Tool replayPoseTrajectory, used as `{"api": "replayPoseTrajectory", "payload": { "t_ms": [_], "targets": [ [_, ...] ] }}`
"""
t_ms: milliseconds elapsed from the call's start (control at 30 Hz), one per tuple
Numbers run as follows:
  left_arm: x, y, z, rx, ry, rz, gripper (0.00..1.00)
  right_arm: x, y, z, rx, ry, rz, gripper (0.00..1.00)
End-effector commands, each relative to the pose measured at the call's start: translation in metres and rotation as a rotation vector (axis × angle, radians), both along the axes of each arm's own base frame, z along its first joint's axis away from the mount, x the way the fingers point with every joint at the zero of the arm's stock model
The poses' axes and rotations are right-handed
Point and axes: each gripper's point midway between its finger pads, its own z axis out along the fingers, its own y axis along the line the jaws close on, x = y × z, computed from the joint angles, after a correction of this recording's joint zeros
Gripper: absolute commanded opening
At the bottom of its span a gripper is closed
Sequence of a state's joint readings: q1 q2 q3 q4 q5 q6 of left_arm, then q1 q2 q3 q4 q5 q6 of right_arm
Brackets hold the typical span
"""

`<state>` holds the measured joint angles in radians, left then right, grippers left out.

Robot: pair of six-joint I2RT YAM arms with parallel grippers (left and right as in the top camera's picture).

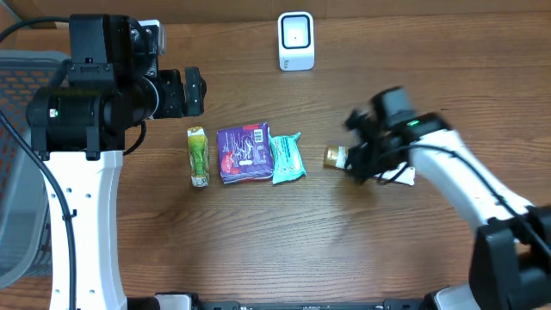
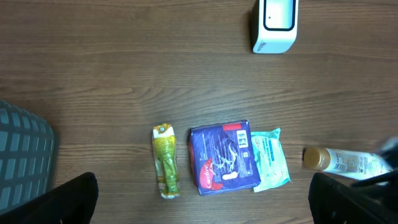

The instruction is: Scan the item barcode

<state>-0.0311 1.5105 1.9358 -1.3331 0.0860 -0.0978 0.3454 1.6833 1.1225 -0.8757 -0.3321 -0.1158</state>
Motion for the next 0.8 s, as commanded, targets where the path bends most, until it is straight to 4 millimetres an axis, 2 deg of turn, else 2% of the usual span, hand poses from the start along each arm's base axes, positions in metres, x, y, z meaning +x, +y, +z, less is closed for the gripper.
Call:
{"api": "replayPoseTrajectory", "payload": {
  "t_ms": [0, 100, 267, 533, 767],
  "targets": [
    [0.002, -0.001, 0.001, 0.005, -0.004, -0.009, 1.00, -0.015, 0.008, -0.025, -0.068, 0.022, 0.076, 0.29],
    [0.002, -0.001, 0.001, 0.005, -0.004, -0.008, 1.00, -0.014, 0.009, -0.043, -0.108, 0.015, 0.090, 0.29],
    [0.002, -0.001, 0.001, 0.005, -0.004, -0.008, 1.00, 0.012, 0.013, -0.059, -0.116, -0.063, 0.058, 0.28],
    [0.002, -0.001, 0.001, 0.005, -0.004, -0.008, 1.00, 0.073, 0.009, -0.046, -0.134, -0.275, -0.172, 0.29],
    [0.002, -0.001, 0.001, 0.005, -0.004, -0.009, 1.00, 0.087, -0.006, -0.043, -0.134, -0.282, -0.310, 0.29]
  ]
}}
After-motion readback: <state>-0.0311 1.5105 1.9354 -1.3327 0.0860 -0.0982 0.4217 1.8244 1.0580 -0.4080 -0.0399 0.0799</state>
